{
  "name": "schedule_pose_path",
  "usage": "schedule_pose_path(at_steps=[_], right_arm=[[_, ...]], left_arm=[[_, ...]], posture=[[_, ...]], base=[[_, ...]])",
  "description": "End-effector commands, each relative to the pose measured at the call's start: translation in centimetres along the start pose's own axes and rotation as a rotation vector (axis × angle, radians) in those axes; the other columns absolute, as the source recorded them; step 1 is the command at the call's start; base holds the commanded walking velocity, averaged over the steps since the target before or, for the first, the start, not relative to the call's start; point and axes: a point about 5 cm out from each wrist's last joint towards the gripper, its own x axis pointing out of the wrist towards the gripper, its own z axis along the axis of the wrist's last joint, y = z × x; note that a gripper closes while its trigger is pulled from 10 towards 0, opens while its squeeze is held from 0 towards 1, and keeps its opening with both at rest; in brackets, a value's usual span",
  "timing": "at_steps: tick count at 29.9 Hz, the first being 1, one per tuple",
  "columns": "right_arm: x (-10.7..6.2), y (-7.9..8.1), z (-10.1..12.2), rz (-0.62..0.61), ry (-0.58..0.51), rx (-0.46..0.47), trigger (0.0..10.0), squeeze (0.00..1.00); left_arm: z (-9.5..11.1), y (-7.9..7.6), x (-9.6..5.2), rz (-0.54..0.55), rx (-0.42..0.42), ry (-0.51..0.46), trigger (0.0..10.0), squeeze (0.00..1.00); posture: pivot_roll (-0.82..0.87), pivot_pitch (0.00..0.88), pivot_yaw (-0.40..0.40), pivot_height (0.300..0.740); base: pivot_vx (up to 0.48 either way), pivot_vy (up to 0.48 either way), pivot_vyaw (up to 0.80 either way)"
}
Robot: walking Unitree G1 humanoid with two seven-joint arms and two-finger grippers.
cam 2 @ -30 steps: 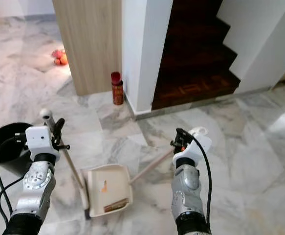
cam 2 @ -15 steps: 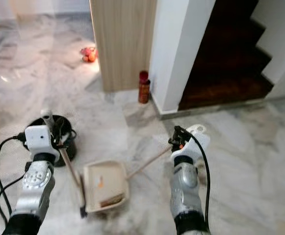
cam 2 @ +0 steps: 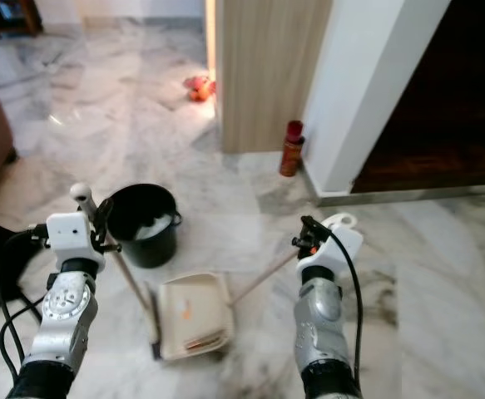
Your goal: Sweep floor
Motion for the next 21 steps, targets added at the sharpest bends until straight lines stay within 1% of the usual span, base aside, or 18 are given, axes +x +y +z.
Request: schedule_pose_path(at_steps=[1,15,21], right_arm=[[0.37,-0.24,1.22,-0.001,-0.051,-0.016,10.0,0.0],[0.4,0.16,1.05,0.012,-0.046,-0.009,10.0,0.0],[0.44,0.25,1.15,0.013,-0.051,-0.007,10.0,0.0]], left_arm=[[1.02,-0.27,0.42,-0.009,-0.01,-0.045,10.0,0.0],[0.99,-0.35,0.41,-0.023,-0.003,-0.047,10.0,0.0],[1.04,-0.43,0.35,-0.036,0.004,-0.054,10.0,0.0]], posture=[[-0.02,0.076,-0.051,0.74],[-0.01,0.053,-0.046,0.74],[-0.01,0.051,-0.044,0.74]], base=[[0.0,0.334,0.0],[0.0,0.322,0.0],[0.0,0.0,0.0]])
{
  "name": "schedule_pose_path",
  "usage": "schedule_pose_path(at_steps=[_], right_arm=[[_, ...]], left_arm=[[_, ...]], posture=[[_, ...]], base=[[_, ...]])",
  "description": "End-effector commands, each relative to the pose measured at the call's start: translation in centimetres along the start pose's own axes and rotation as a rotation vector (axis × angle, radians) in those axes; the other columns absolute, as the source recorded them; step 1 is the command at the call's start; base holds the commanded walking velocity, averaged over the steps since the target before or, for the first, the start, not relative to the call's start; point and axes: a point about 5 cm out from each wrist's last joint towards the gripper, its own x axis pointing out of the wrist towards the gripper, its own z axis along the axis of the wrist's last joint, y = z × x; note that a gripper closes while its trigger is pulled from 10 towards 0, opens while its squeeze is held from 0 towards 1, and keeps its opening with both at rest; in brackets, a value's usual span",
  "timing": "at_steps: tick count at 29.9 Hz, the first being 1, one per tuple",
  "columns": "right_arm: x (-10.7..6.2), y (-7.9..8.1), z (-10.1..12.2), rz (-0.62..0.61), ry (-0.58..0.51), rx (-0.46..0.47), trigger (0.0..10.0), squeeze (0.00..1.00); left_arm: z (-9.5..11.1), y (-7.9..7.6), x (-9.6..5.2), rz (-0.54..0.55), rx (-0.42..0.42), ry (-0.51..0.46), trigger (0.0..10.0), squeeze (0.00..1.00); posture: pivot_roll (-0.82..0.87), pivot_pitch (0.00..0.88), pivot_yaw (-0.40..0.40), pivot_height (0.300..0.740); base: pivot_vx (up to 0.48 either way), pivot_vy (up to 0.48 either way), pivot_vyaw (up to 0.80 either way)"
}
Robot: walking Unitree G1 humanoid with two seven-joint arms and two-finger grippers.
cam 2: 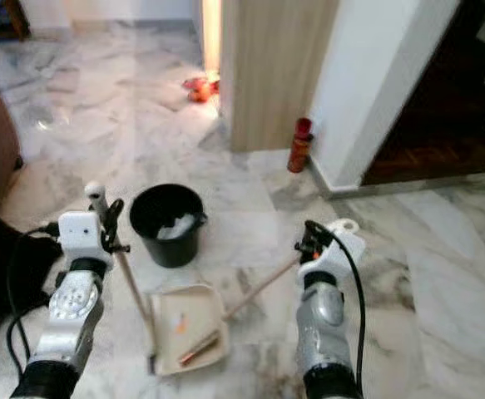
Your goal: Sweep floor
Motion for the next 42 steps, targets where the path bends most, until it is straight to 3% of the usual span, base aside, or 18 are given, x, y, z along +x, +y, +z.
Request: schedule_pose_path(at_steps=[1,19,26,28,32,37,42], right_arm=[[0.4,0.2,1.1,0.004,-0.052,0.04,10.0,0.0],[0.4,0.3,1.1,0.005,-0.052,0.044,10.0,0.0],[0.5,1.1,1.9,0.046,-0.087,0.006,10.0,0.0],[0.5,1.3,2.1,0.052,-0.098,0.0,10.0,0.0],[0.6,1.3,2.5,0.052,-0.114,-0.009,10.0,0.0],[0.7,1.4,2.6,0.056,-0.117,-0.011,10.0,0.0],[0.8,1.6,3.0,0.061,-0.127,-0.011,10.0,0.0]], left_arm=[[0.9,-0.7,0.3,-0.016,-0.004,-0.046,10.0,0.0],[0.9,-0.4,0.0,-0.003,-0.009,-0.043,10.0,0.0],[0.7,-0.1,-0.2,-0.005,0.005,-0.035,10.0,0.0],[0.4,0.4,-0.6,0.005,0.029,-0.028,10.0,0.0],[-0.5,3.3,-2.9,0.082,0.125,-0.005,10.0,0.0],[0.2,5.8,-4.2,0.186,0.173,-0.036,10.0,0.0],[0.8,6.8,-5.3,0.232,0.19,-0.047,10.0,0.0]], posture=[[-0.01,0.053,-0.046,0.74],[0.0,0.064,-0.05,0.74],[-0.01,0.069,-0.048,0.74],[-0.01,0.069,-0.046,0.74],[0.0,0.074,-0.045,0.74],[0.01,0.083,-0.054,0.74],[0.02,0.084,-0.056,0.74]], base=[[0.0,0.0,0.0],[0.0,0.0,0.0],[0.0,0.0,0.0],[0.0,0.0,0.0],[0.0,0.0,0.0],[0.0,0.0,0.0],[0.0,0.0,0.0]])
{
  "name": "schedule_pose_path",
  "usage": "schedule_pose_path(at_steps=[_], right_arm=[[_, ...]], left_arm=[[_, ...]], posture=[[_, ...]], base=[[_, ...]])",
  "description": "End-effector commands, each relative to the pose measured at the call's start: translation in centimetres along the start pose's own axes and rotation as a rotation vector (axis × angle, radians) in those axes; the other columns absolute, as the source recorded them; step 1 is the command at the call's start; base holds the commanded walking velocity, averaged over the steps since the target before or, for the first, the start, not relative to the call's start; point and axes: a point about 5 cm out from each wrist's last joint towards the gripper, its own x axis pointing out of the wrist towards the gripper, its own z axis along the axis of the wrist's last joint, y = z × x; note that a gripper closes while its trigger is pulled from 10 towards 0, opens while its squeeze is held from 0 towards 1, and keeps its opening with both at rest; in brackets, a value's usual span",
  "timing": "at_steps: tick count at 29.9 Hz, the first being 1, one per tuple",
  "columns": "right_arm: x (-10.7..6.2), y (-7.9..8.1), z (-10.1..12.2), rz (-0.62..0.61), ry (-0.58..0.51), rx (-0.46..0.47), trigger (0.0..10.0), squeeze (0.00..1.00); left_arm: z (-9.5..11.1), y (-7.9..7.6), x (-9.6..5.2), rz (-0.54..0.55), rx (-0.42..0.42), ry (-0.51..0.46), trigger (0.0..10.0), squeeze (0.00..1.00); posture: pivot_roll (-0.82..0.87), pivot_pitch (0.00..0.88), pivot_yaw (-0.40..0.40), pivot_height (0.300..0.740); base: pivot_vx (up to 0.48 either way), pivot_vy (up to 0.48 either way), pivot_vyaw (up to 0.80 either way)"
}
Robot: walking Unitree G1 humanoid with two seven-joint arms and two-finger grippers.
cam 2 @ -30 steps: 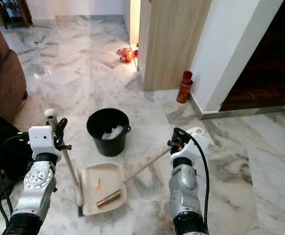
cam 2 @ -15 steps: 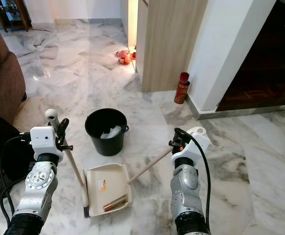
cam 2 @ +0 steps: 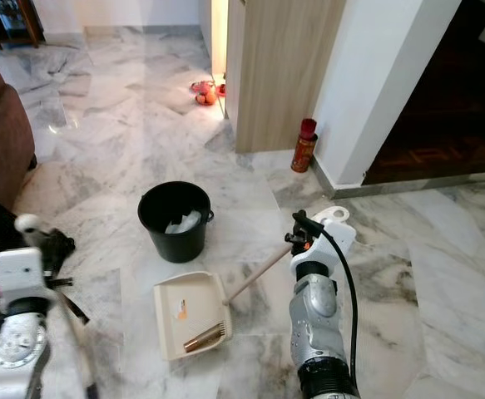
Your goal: Sweep floor
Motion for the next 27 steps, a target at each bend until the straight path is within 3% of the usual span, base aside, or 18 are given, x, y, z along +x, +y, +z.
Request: schedule_pose_path(at_steps=[1,12,18,22,27], right_arm=[[0.5,0.7,1.8,0.02,-0.078,0.02,10.0,0.0],[-0.6,1.5,4.6,0.099,-0.187,-0.076,10.0,0.0],[-1.5,1.8,6.1,0.088,-0.236,-0.042,10.0,0.0],[-2.4,3.6,8.6,0.13,-0.289,0.024,10.0,0.0],[-2.8,4.7,9.9,0.151,-0.31,0.061,10.0,0.0]], left_arm=[[0.9,0.0,-0.2,0.003,0.011,-0.035,10.0,0.0],[0.5,-0.5,-0.5,0.0,0.011,-0.004,10.0,0.0],[0.4,-0.8,-0.5,-0.013,0.006,0.006,10.0,0.0],[0.2,-0.9,-0.7,-0.017,0.006,0.016,10.0,0.0],[0.2,-1.0,-0.8,-0.02,0.006,0.021,10.0,0.0]], posture=[[0.02,0.085,-0.058,0.74],[0.01,0.086,-0.055,0.74],[0.01,0.09,-0.049,0.74],[0.0,0.097,-0.046,0.74],[0.0,0.101,-0.046,0.74]], base=[[0.0,0.0,0.0],[0.0,0.0,0.0],[0.0,0.0,0.0],[0.0,0.0,0.0],[0.0,0.0,0.0]])
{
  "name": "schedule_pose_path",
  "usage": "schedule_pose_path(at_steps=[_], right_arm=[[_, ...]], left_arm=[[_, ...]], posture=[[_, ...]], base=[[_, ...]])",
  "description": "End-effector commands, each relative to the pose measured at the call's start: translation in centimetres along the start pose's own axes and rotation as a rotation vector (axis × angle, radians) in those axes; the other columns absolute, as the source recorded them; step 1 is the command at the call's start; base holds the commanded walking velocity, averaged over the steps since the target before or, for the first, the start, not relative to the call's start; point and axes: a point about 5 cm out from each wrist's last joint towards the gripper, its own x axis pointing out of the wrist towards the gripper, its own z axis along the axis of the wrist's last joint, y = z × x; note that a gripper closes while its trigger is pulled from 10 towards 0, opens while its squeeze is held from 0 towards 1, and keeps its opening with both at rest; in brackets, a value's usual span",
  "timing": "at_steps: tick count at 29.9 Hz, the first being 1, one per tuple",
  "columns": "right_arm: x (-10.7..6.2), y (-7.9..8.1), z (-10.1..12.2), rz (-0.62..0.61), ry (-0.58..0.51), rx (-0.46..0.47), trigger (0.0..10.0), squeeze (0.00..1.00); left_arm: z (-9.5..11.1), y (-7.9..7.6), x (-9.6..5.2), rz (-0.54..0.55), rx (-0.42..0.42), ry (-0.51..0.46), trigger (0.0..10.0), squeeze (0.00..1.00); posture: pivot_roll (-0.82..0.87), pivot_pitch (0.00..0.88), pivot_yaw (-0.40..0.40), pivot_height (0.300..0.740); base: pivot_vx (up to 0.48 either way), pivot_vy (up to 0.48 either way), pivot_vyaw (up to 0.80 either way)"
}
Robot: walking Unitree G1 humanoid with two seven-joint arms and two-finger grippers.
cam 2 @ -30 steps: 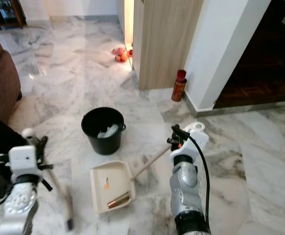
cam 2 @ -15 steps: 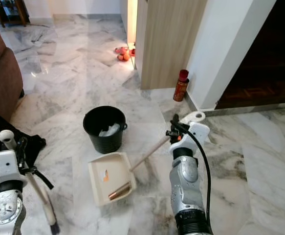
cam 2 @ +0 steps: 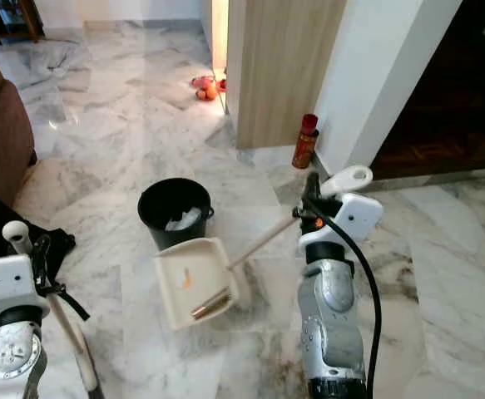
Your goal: Sweep floor
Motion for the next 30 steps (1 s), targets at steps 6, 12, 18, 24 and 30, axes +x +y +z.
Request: schedule_pose_path(at_steps=[6,12,18,24,30], right_arm=[[0.8,2.1,3.8,0.006,-0.12,0.151,10.0,0.0],[1.4,2.6,5.3,-0.021,-0.183,0.191,10.0,0.0],[1.8,3.4,5.7,-0.009,-0.194,0.211,10.0,0.0],[2.2,3.4,5.6,-0.006,-0.19,0.212,10.0,0.0],[2.5,3.4,5.8,0.005,-0.199,0.216,10.0,0.0]], left_arm=[[0.5,-0.2,0.1,-0.004,0.016,-0.023,10.0,0.0],[0.5,-0.4,0.1,-0.002,0.01,-0.02,10.0,0.0],[0.6,-0.3,0.1,0.006,0.006,-0.024,10.0,0.0],[0.6,-0.3,0.1,0.006,-0.002,-0.022,10.0,0.0],[0.6,-0.4,0.1,0.005,-0.005,-0.023,10.0,0.0]], posture=[[0.0,0.105,-0.046,0.74],[0.01,0.106,-0.046,0.74],[0.01,0.113,-0.047,0.74],[0.02,0.117,-0.048,0.74],[0.02,0.119,-0.049,0.74]], base=[[0.0,0.0,0.0],[0.0,0.0,0.0],[0.0,0.0,0.0],[0.0,0.0,0.0],[0.256,0.0,0.0]])
